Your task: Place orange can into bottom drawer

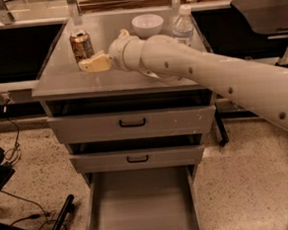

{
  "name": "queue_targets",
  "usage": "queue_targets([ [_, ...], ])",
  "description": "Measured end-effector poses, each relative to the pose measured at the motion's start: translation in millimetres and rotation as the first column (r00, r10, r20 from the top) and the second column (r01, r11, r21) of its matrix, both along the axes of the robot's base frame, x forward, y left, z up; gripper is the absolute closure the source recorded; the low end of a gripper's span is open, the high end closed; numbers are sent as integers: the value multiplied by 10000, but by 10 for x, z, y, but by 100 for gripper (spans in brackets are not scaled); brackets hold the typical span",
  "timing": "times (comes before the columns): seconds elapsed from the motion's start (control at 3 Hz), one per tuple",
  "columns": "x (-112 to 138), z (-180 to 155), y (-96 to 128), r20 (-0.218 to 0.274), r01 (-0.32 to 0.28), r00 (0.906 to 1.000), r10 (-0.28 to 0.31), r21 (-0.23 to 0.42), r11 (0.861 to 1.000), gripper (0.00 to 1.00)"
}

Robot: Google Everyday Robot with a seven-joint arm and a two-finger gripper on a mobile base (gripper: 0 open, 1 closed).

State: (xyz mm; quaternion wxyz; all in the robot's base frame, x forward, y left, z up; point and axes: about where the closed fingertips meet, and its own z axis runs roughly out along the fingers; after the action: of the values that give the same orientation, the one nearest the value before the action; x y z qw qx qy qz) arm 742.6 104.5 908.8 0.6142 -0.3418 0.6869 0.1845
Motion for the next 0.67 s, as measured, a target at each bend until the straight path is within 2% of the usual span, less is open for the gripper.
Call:
queue_targets([
  [0.33, 329, -154, 104, -484, 637, 9969, -626, 215, 9977, 0],
  [0.67, 617, -222, 201, -626, 925, 9940, -898, 422, 9948, 0],
])
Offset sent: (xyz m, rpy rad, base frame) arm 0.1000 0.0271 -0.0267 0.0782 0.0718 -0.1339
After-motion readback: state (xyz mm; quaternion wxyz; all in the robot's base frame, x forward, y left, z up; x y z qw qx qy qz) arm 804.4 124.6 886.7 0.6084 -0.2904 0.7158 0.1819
